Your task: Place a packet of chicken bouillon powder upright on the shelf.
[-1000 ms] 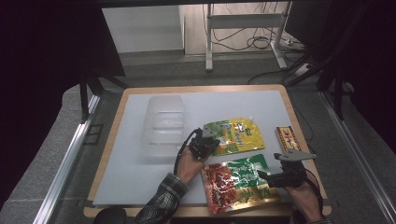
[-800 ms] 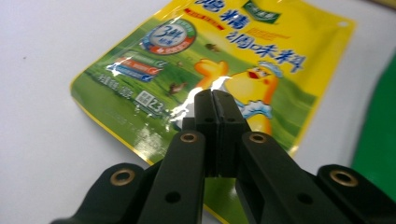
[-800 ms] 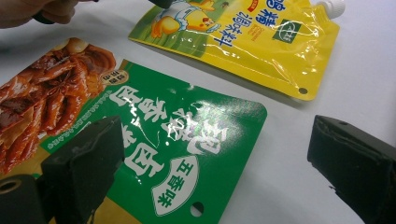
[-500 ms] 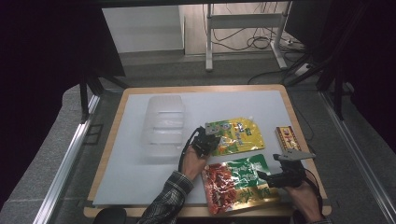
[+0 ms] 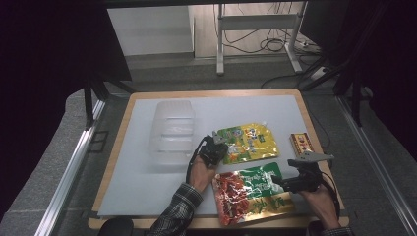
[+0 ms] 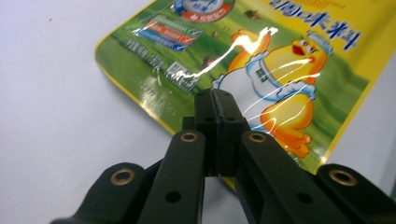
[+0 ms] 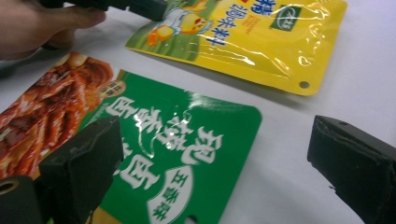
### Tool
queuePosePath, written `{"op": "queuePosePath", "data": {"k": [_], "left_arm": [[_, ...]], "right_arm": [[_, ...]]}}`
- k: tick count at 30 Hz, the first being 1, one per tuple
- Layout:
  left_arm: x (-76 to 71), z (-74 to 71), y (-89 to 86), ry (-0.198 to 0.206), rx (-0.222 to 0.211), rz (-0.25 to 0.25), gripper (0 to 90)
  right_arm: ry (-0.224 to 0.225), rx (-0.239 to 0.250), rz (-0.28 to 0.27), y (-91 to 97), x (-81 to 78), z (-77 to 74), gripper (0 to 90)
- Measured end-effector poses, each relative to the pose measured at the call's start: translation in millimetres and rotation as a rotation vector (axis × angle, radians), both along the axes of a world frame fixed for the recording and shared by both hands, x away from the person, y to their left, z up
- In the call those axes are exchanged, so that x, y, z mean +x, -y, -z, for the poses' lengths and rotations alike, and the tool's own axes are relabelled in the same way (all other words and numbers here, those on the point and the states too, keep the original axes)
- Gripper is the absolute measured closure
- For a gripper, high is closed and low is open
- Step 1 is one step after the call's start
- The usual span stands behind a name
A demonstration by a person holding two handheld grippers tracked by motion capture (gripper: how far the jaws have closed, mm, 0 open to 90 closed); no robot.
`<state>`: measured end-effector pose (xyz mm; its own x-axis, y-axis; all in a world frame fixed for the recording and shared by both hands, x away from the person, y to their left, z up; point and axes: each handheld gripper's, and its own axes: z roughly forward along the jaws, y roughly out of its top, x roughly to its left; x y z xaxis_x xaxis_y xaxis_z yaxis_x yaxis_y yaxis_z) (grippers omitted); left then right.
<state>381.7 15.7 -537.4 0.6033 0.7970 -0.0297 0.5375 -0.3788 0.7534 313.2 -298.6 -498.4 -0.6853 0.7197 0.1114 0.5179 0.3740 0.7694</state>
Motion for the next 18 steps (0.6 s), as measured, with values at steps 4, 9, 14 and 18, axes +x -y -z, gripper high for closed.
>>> {"op": "queuePosePath", "data": {"k": [4,9,14,18], "left_arm": [[0.5,-0.2,0.9,-0.002,0.006,0.0,90.0],[0.2,0.0,0.8,-0.003,0.009,-0.001,90.0],[0.5,0.4,0.7,-0.004,0.002,-0.002,90.0],[0.0,0.6,1.2,0.004,0.011,0.0,90.0]], "right_arm": [[-0.015,0.009,0.01,0.7,10.1,0.8,3.7],[-0.038,0.015,0.032,1.7,27.3,2.0,3.7],[-0.051,0.019,0.056,4.2,43.2,3.7,3.7],[-0.069,0.002,0.052,0.4,53.2,4.4,3.7]]}}
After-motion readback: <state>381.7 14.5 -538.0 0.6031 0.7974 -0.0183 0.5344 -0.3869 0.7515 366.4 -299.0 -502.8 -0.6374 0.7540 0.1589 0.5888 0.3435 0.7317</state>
